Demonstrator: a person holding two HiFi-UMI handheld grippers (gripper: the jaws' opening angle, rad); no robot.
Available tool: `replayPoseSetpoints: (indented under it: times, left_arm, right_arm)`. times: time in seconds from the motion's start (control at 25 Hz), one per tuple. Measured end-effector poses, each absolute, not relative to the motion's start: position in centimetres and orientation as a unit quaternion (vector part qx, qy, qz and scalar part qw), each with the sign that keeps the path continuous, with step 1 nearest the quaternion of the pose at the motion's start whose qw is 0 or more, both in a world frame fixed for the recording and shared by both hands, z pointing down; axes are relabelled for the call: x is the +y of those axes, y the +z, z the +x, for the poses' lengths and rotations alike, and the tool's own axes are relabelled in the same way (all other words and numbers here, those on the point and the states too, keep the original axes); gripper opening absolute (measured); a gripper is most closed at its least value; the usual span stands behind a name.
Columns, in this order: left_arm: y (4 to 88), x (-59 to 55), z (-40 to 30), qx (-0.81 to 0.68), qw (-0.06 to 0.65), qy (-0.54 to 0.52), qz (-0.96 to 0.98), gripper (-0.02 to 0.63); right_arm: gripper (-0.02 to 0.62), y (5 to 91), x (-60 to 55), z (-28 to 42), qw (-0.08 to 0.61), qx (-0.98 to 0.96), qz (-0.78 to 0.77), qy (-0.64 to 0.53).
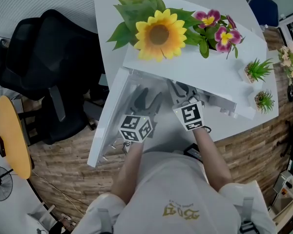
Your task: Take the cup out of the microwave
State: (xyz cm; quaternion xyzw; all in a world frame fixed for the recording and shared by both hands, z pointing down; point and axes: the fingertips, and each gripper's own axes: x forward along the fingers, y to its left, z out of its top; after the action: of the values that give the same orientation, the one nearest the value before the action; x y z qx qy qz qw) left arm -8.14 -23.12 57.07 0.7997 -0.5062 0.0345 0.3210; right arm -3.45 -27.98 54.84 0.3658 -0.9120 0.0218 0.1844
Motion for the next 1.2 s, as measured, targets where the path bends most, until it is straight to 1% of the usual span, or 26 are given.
replayPoseSetpoints:
  times: [0.52,1.2]
  left_arm:
    - [55.5,-22.6,-8.0,-0.51,0.3,0.032,0.805,0.244]
    - [52.9,-19.7,-7.0,-0.5,0.274,0.031,0.821,0.245]
  right_arm:
    - [0.034,53.6,-26.1,-2.7,0.178,-0.913,0.367,0.016]
    - [0.034,52.4,-20.1,-1.6,0.171,-0.916,0.363,0.015]
